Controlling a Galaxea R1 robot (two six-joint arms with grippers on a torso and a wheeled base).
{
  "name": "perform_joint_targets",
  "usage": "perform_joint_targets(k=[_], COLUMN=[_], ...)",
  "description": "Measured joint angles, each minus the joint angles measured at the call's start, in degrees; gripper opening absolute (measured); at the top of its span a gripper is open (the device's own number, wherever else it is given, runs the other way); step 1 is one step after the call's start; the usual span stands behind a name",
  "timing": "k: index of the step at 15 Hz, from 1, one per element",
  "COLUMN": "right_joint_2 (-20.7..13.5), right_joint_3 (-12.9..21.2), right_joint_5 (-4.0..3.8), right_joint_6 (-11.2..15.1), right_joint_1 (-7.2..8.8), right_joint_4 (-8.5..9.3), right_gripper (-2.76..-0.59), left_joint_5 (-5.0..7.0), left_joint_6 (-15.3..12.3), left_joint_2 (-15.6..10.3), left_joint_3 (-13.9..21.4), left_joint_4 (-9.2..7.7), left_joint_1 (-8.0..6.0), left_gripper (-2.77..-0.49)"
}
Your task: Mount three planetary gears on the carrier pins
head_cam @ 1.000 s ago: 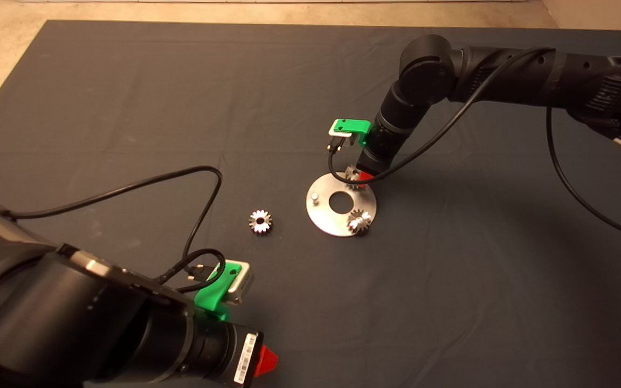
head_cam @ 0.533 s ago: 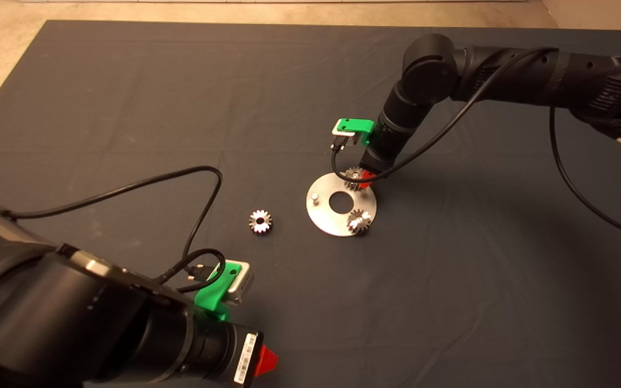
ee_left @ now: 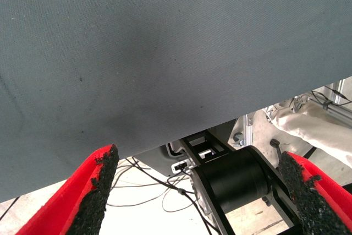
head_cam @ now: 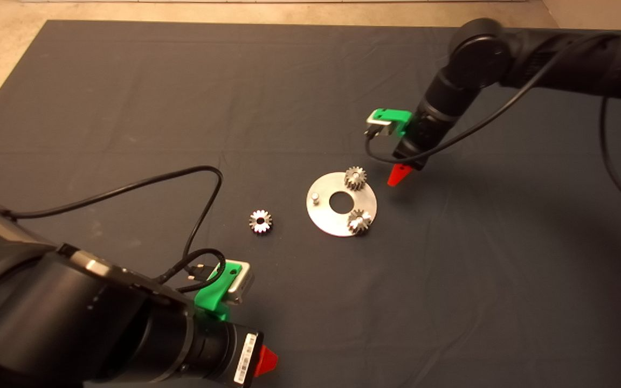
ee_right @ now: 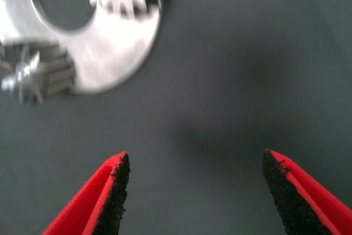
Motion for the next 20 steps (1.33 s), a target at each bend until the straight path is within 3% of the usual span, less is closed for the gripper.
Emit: perform_joint_targets(k=[2, 3, 5, 7, 9, 12, 14, 16, 17, 20], right_joint_2=[-5.53, -8.59, -15.02, -22.53, -28.69, -34.04, -34.29, -34.31, -34.32, -37.50], right_joint_3=[9.69, 16.21, 28.25, 38.64, 45.48, 49.27, 51.41, 52.92, 53.65, 55.81], right_joint_5=[-0.74, -0.91, -0.71, -0.96, -1.22, -1.65, -1.76, -1.85, -1.93, -1.91], right_joint_6=[5.54, 9.00, 16.69, 25.91, 32.38, 34.93, 36.91, 42.48, 44.72, 46.17], right_joint_1=[0.15, 0.15, 0.50, 1.44, 2.23, 6.13, 6.29, 6.33, 6.33, 6.33], right_joint_4=[0.37, 0.48, 0.38, 0.03, -0.40, -1.15, -1.23, -1.23, -1.26, -1.28], right_gripper=[-1.60, -1.60, -1.60, -1.60, -1.60, -1.60, -1.60, -1.60, -1.60, -1.60], left_joint_5=[0.41, 0.92, 3.12, 3.34, 3.32, 3.34, 3.30, 3.39, 3.37, 3.36], left_joint_6=[1.41, 2.26, 3.98, 5.29, 7.38, 11.62, 17.68, 25.17, 27.30, 33.07], left_joint_2=[0.50, 1.28, 3.13, 4.68, 6.10, 7.43, 7.98, 7.91, 7.78, 7.46], left_joint_3=[0.00, 0.00, 0.00, -0.12, -0.94, -4.17, -7.83, -11.39, -12.56, -15.82], left_joint_4=[-0.07, -0.09, -0.60, -1.77, -3.06, -4.82, -5.36, -5.75, -6.03, -6.84], left_joint_1=[0.02, 0.00, 0.00, -0.02, -0.55, -2.40, -2.86, -3.44, -3.85, -5.40], left_gripper=[-1.19, -1.19, -1.19, -1.19, -1.19, -1.19, -1.19, -1.19, -1.19, -1.19])
